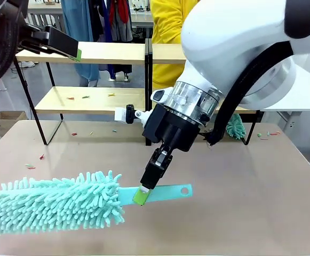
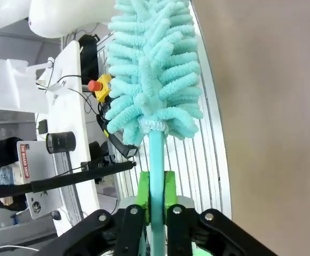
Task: Clean the shelves.
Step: Clean another randomly selected level of the Shelf with the Duster.
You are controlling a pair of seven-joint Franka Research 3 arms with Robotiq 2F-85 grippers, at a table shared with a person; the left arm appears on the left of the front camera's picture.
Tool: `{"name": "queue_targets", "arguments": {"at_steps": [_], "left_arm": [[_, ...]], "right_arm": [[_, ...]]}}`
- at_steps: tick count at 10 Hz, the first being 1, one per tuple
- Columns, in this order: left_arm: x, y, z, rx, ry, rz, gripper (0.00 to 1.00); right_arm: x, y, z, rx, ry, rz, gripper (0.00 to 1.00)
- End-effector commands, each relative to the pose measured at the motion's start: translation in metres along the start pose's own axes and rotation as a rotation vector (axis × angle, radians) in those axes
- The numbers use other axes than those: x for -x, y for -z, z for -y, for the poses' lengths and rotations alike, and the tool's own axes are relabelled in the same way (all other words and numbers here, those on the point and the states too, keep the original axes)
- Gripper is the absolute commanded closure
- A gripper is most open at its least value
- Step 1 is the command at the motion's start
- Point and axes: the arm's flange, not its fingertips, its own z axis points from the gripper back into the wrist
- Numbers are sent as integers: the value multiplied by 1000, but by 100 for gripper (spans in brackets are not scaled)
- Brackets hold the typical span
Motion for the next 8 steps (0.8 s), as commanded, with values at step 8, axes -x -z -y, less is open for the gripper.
{"name": "queue_targets", "arguments": {"at_steps": [8], "left_arm": [[2,0,-1,-3,-1,1,0]], "right_arm": [[-4,-7,42,185,82,158,88]]}}
